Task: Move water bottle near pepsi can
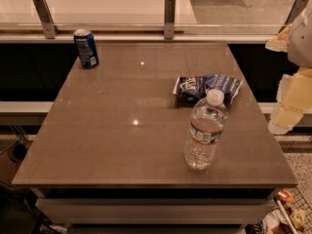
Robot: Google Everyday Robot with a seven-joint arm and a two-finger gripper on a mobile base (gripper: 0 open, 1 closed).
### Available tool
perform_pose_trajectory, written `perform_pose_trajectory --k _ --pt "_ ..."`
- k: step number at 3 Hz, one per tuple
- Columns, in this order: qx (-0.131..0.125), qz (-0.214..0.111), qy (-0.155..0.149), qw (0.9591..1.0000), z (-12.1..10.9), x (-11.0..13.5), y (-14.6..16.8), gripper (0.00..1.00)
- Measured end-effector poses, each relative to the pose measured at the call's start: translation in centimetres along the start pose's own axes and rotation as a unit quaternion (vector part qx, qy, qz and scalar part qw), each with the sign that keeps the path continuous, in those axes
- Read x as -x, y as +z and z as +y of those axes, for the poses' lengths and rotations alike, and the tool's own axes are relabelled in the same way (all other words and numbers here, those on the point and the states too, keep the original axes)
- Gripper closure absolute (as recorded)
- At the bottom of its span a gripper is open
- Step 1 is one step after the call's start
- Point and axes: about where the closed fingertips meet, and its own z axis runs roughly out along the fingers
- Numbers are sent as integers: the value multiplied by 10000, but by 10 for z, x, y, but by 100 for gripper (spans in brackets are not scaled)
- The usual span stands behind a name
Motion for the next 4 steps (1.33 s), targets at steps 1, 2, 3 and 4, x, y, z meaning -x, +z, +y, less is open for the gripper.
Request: perform_pose_trajectory --k 1,2,3,4 --pt "-1 0 0 10000 0 0 0 0" --pt "37 -199 -28 9998 0 0 -2 0" --pt "156 -648 -83 9977 6 -2 0 0" --pt "274 -1254 -152 9916 19 5 1 0"
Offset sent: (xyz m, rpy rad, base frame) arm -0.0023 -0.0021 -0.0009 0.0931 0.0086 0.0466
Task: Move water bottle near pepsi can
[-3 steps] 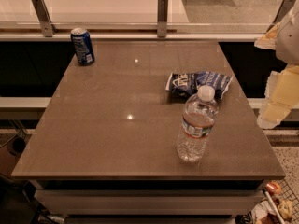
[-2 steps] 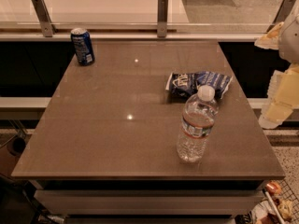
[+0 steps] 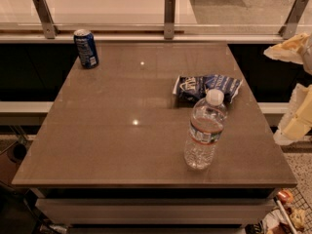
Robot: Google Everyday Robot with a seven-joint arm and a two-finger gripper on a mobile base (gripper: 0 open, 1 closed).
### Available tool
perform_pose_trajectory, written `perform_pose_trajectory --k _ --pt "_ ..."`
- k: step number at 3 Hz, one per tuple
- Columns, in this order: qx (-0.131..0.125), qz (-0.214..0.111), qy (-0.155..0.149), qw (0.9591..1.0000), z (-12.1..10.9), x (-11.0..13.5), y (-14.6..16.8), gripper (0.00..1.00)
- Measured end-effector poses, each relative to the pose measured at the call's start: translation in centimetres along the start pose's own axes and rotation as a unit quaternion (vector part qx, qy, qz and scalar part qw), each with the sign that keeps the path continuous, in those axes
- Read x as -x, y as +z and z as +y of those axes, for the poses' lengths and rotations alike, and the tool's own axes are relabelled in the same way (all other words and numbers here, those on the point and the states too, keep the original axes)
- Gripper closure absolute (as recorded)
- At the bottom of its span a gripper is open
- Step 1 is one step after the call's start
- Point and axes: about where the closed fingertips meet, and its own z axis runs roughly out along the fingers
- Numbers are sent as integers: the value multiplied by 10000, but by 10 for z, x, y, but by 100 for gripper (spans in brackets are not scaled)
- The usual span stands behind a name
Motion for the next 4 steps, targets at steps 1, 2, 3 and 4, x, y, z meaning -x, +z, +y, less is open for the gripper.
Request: perform_pose_trajectory --k 1,2,3,4 --pt "94 -668 -85 9977 10 9 4 0" --pt "194 -1406 -120 9898 17 18 15 0" --pt "310 -2101 -105 9771 19 27 35 0" --pt "442 -2783 -35 9595 20 33 55 0"
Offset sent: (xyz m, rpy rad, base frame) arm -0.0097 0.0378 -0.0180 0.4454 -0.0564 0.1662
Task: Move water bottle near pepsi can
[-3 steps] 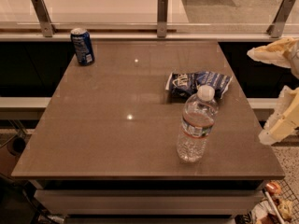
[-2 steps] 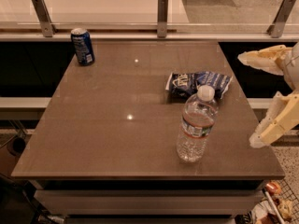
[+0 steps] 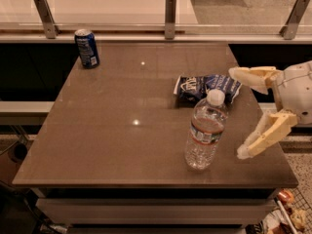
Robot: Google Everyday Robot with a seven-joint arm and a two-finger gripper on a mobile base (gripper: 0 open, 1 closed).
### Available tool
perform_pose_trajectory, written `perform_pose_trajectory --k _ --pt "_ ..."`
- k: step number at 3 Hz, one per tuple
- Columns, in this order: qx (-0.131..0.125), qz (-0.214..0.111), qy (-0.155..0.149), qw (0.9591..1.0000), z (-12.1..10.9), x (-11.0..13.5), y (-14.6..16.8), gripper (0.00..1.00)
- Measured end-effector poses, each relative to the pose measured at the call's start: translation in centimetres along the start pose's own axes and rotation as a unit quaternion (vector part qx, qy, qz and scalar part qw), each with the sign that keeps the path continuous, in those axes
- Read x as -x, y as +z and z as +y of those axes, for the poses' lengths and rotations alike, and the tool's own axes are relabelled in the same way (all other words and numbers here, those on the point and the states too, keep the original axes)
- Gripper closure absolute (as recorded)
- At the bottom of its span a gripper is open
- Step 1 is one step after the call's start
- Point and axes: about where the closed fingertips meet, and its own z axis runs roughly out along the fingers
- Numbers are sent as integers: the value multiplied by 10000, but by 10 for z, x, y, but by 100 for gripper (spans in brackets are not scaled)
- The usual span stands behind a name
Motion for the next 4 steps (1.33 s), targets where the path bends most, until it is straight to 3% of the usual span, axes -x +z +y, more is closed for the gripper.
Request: perform_pose_trajectory --k 2,4 --pt "304 -990 205 9944 8 0 17 0" --pt "399 -1555 369 9863 16 3 19 0"
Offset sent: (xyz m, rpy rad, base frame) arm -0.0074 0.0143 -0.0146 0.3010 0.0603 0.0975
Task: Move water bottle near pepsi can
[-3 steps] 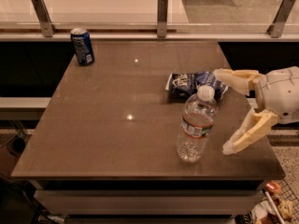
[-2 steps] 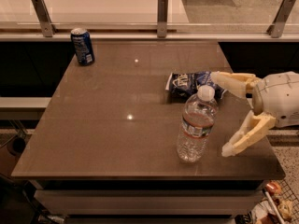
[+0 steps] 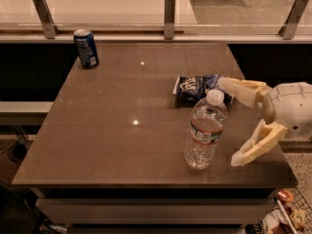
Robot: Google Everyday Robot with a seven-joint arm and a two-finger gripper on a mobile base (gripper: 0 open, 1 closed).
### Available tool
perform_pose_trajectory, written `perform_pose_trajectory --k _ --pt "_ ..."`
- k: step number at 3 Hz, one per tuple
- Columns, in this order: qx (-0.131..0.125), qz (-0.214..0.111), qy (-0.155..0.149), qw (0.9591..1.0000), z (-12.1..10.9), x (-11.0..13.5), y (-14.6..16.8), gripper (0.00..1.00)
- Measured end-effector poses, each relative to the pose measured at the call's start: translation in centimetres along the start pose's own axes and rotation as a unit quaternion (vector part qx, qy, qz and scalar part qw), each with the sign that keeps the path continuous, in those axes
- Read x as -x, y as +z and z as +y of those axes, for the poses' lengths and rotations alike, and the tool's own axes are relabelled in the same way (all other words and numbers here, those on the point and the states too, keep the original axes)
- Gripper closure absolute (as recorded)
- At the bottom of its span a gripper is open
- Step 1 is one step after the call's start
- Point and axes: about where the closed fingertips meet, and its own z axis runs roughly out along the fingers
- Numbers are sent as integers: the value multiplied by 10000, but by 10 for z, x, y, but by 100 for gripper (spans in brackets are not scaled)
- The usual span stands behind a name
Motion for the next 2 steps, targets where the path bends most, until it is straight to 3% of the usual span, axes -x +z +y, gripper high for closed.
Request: perform_pose_trajectory --k 2 --pt "48 -318 81 9994 -4 2 19 0"
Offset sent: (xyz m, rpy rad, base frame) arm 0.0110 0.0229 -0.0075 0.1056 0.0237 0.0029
